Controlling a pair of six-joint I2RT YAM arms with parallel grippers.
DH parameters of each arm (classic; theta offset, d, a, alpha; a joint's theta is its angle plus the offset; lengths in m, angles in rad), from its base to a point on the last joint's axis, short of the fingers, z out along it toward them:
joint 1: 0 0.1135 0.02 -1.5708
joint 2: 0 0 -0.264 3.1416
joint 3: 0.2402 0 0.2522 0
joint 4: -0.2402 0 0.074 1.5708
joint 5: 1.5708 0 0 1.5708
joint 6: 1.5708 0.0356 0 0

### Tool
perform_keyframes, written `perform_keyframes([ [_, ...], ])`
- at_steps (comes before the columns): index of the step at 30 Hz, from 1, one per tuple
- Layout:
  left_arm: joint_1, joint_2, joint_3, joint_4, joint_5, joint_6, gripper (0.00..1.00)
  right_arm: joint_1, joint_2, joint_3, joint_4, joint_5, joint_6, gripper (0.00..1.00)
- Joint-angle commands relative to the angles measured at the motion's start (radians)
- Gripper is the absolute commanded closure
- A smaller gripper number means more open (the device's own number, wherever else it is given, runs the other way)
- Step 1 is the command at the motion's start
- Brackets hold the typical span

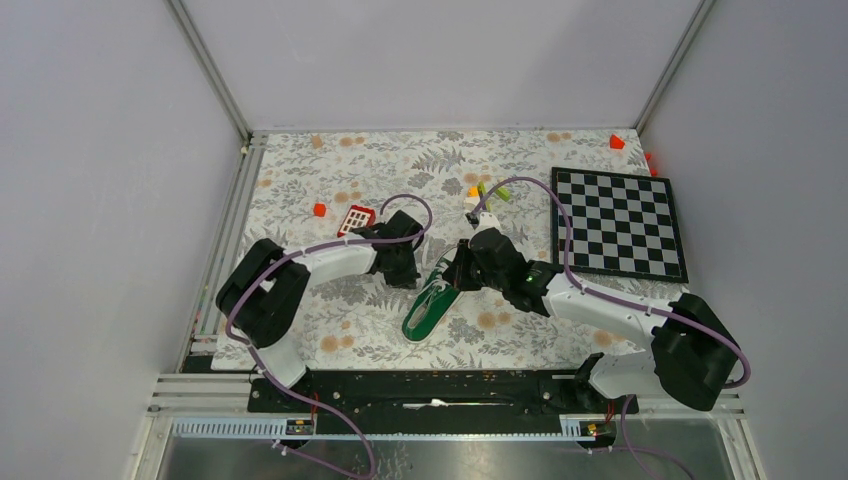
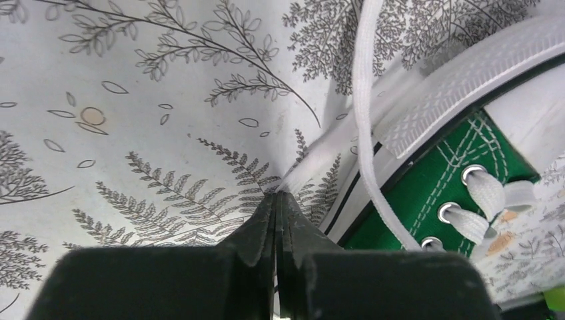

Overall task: Tie the shoes
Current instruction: Cross the shoelace with the shoelace.

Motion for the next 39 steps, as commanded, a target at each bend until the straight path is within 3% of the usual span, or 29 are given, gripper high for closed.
perform_keyframes([
  [1,0.001,-0.038,-0.013,-0.048,-0.133,-0.024,1.00,0.003,-0.011,0.010,0.018,0.014,-0.001,1.00],
  [9,0.001,-0.239,-0.109,-0.181,-0.263,-0.067,1.00,0.003,0.001,0.023,0.018,0.012,-0.007,1.00],
  [21,-0.046,-0.545,-0.183,-0.225,-0.074,-0.035,1.00,0.002,0.027,0.042,0.022,-0.006,-0.013,1.00],
  [39,-0.051,-0.587,-0.032,-0.239,0.075,0.001,1.00,0.005,0.032,0.138,0.033,-0.059,-0.043,1.00],
])
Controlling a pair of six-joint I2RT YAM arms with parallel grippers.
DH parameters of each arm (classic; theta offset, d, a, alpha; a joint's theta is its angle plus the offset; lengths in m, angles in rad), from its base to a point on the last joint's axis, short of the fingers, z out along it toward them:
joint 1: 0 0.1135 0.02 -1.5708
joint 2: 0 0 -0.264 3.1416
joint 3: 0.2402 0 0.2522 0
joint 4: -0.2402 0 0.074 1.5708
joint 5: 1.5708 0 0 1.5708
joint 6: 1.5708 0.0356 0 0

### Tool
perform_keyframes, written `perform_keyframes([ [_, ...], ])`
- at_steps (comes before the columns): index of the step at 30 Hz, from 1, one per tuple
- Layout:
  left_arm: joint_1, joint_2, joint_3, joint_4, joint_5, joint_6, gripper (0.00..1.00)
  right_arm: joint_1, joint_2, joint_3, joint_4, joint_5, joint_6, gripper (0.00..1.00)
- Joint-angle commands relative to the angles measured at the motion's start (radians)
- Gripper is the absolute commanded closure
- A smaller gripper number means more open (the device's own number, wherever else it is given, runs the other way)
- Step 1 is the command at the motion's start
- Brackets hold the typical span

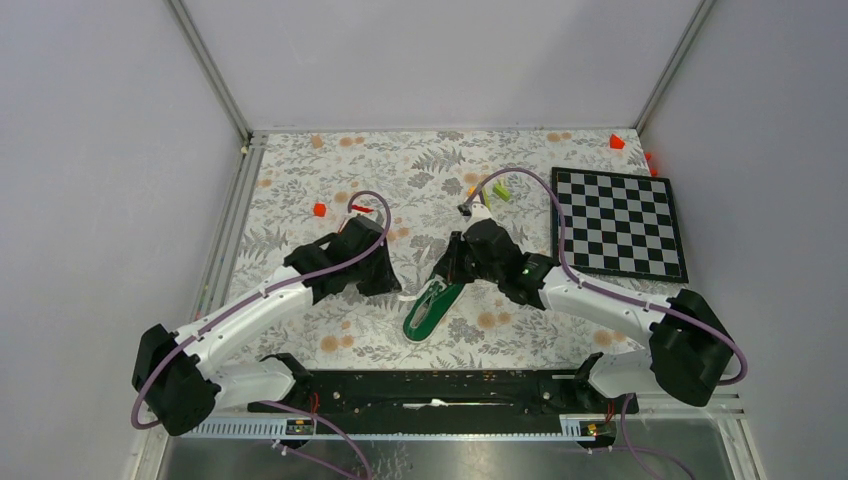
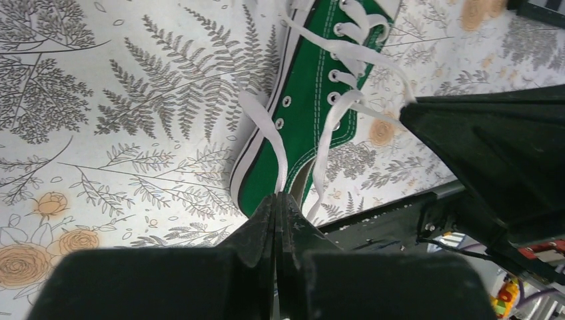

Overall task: Tie the shoes
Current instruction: Cross the shoelace with the shoelace.

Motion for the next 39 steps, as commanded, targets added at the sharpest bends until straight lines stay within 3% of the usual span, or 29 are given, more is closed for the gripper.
perform_keyframes([
  [1,-0.009,-0.026,0.064,0.007,0.061,0.006,1.00,0.005,0.010,0.078,0.035,-0.005,-0.017,1.00],
  [23,-0.068,0.043,0.165,0.024,0.033,-0.018,1.00,0.003,0.035,0.086,0.054,-0.046,-0.002,1.00],
  [35,-0.068,0.028,0.203,-0.136,0.024,-0.013,1.00,0.003,0.011,0.064,0.054,-0.034,0.000,1.00],
  [39,-0.069,-0.018,0.134,-0.176,0.044,-0.027,1.00,0.003,0.009,0.059,0.057,-0.036,-0.001,1.00],
])
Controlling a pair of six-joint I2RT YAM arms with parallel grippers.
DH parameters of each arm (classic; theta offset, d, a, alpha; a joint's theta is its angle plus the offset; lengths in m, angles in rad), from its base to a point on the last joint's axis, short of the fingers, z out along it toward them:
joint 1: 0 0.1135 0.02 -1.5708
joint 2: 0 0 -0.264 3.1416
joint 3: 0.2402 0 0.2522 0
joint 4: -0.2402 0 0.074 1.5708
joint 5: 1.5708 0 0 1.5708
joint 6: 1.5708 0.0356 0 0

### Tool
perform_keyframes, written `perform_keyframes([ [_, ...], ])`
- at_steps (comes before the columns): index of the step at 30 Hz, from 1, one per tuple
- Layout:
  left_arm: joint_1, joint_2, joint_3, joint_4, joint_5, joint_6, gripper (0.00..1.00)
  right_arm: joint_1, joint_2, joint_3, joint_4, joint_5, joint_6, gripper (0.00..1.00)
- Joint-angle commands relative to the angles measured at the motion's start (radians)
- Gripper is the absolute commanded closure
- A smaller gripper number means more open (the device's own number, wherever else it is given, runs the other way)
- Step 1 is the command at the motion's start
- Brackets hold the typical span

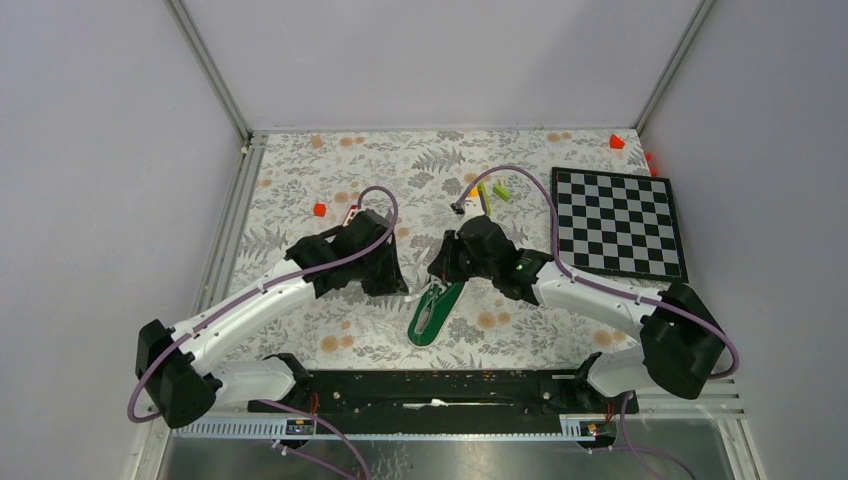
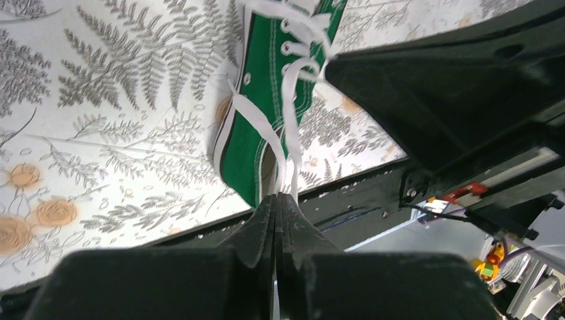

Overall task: Tie the shoes
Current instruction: Cross the shoelace with the shoelace.

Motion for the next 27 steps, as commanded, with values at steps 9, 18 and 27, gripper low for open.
perform_keyframes([
  [9,-0.011,-0.091,-0.149,0.151,0.146,0.026,0.99,0.003,-0.036,0.014,0.057,-0.016,-0.006,1.00],
  [18,0.001,-0.194,-0.098,0.179,0.054,0.224,0.11,0.004,-0.069,0.010,0.027,-0.045,-0.027,1.00],
  [27,0.014,-0.218,-0.304,0.565,0.011,0.283,0.37,0.003,-0.075,0.010,0.008,-0.059,-0.031,1.00],
])
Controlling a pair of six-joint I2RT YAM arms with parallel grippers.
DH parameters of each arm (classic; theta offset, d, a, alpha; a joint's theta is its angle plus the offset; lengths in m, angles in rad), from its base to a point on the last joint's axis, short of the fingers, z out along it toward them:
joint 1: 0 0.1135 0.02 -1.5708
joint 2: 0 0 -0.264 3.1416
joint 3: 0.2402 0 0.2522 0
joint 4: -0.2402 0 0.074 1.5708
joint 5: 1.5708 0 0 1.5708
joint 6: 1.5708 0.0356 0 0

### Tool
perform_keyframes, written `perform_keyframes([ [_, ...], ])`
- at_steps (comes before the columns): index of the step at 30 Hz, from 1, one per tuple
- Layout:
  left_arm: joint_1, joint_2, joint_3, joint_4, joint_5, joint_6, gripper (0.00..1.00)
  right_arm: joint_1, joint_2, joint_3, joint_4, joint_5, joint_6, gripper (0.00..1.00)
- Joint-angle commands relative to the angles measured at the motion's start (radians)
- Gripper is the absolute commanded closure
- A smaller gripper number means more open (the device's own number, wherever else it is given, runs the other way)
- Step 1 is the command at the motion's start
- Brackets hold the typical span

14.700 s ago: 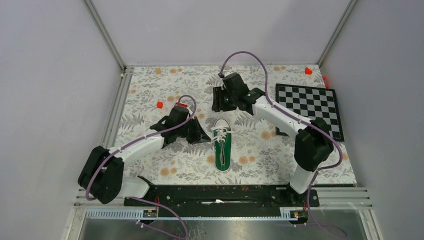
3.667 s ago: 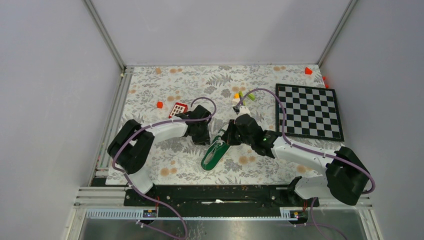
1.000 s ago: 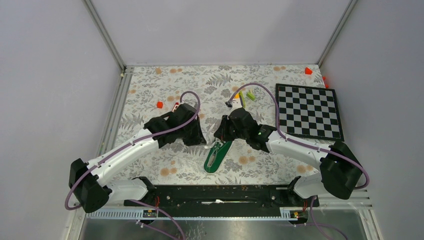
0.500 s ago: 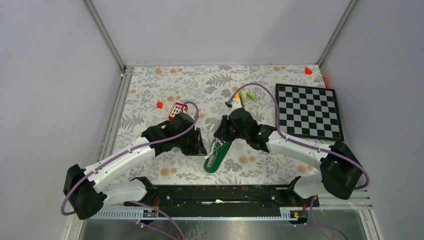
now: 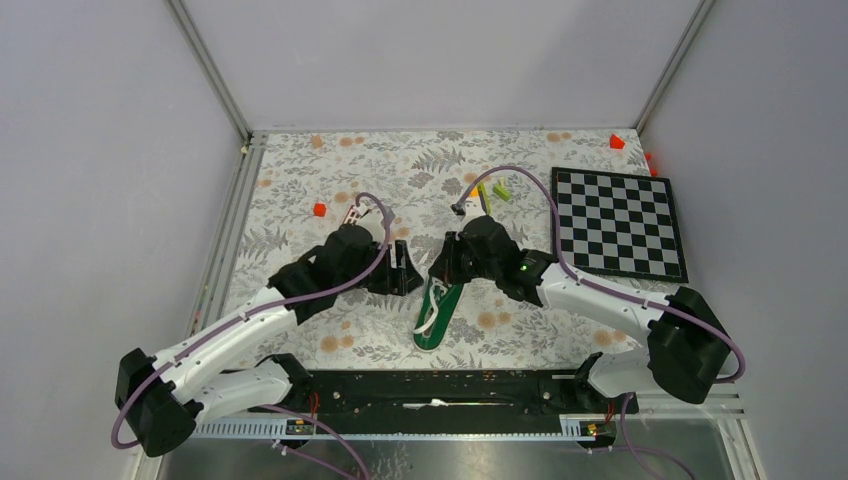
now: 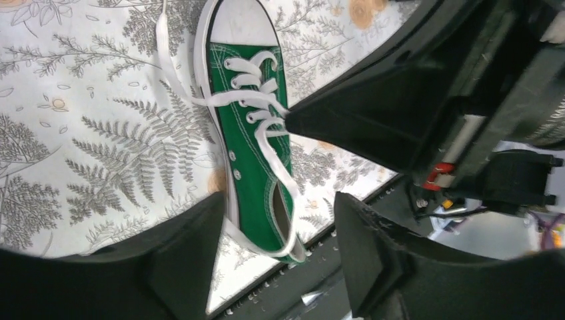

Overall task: Tie the shoes
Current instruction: Cross the shoelace with the shoelace.

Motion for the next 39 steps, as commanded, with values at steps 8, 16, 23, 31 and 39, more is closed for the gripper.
perform_keyframes([
  [8,0.002,0.017,-0.240,0.469,0.210,0.080,0.40,0.004,-0.019,0.035,0.019,-0.046,-0.013,1.00],
  [16,0.000,0.175,-0.251,0.591,0.165,0.013,0.45,0.004,-0.009,0.045,0.026,-0.050,-0.005,1.00],
  [23,0.000,0.185,-0.315,0.677,0.067,-0.054,0.44,0.003,-0.020,0.052,0.005,-0.042,-0.013,1.00],
  [31,0.001,0.265,-0.343,0.770,0.125,-0.087,0.46,0.004,-0.013,0.055,0.010,-0.046,-0.010,1.00],
  [39,0.002,0.330,-0.364,0.950,0.231,-0.188,0.76,0.004,-0.010,0.057,0.005,-0.045,-0.007,1.00],
])
